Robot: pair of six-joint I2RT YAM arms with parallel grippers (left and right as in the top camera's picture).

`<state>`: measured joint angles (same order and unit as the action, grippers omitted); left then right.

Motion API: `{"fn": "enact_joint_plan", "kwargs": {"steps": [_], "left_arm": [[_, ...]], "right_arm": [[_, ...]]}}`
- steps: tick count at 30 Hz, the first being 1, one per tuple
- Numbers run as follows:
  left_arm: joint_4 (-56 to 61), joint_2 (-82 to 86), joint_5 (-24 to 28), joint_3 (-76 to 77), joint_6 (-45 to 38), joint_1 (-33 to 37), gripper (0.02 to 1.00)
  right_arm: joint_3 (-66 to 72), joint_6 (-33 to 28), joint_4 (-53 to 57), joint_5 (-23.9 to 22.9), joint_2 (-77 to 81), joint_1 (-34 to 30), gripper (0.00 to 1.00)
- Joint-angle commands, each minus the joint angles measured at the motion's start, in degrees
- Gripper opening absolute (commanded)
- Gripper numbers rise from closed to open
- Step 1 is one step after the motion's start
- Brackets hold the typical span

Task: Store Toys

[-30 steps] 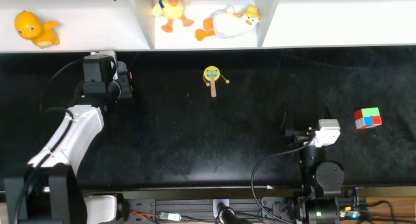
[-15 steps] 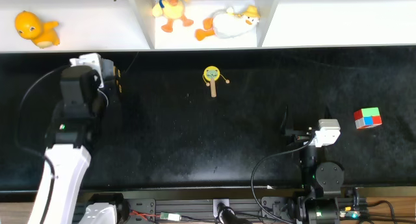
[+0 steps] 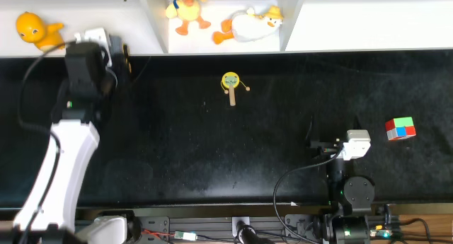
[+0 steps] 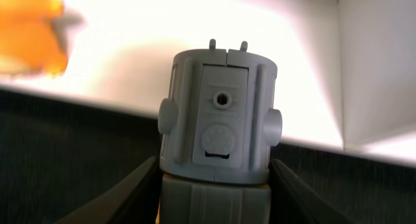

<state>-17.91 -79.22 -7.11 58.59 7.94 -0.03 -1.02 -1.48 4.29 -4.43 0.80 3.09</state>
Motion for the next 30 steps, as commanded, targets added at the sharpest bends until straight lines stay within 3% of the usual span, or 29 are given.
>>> {"fn": "enact_joint_plan", "kwargs": {"steps": [1,13,14,18,25,30], "left_arm": [[0.5,-6.6,0.5,8.2,-0.6,-0.4,0.279],[3.8,-20.2,1.0,16.6,0.0,-0.4,0.279],[4.2,-20.6,1.0,16.6,0.0,-0.4,0.312],[4.2,-21.0,1.0,16.5,0.0,-0.4,0.998],[1.4,-17.4,0.2,14.8,-0.7,0.0,0.998],[1.9,-6.2,-2.6,3.0,-0.6,1.1,0.998]], "right_arm": [[0.8,0.4,-0.2,0.4,-0.6,0.3,0.993],[0.8,0.4,-0.2,0.4,-0.6,0.3,0.996],[0.8,0.4,-0.2,0.4,-0.6,0.3,0.996],[0.8,0.4,-0.2,0.4,-0.6,0.3,0.996],[0.8,0.4,-0.2,0.4,-0.6,0.3,0.993],[0.8,0.4,-0.2,0.4,-0.6,0.3,0.996]]}}
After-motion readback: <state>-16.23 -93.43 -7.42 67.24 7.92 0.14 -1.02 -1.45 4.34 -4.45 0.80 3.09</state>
